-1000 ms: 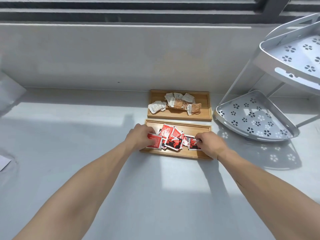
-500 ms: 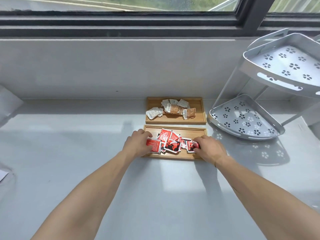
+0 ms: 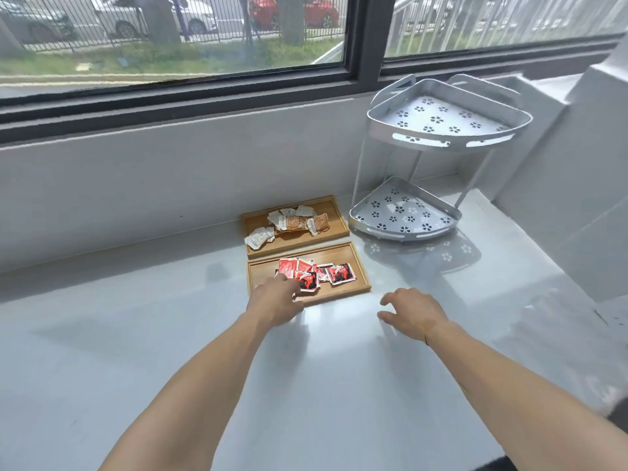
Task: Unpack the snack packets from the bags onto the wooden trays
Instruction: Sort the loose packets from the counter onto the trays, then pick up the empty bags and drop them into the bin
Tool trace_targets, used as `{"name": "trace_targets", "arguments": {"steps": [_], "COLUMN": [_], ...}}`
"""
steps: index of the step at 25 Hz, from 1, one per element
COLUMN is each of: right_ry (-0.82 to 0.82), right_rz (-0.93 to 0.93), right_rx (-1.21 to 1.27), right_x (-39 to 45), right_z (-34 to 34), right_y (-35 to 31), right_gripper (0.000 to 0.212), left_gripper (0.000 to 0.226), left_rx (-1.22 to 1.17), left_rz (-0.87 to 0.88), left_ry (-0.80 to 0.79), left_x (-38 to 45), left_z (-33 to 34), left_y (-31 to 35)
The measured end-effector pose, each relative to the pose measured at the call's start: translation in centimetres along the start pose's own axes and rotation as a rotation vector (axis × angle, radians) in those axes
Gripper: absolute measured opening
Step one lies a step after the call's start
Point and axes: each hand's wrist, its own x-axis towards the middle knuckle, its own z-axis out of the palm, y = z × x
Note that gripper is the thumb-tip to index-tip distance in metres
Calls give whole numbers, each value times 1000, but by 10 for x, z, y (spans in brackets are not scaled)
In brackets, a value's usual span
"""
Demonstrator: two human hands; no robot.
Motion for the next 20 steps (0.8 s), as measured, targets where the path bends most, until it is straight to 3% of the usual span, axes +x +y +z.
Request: {"name": "trace_targets", "arguments": {"steps": [8,20], "right_ry": [-18,-27], "right_rz": [265,595], "right_rx": [122,323], "right_x": [-94,-207], "right_z": [28,72], "right_y": [103,294], "right_gripper": [40,29], "left_gripper": [40,43], "left_rx": [91,287], "left_rz": [287,503], "left_ry": [-382,-486], "left_x": [15,28], "left_z": [39,91], "left_y": [129,339]}}
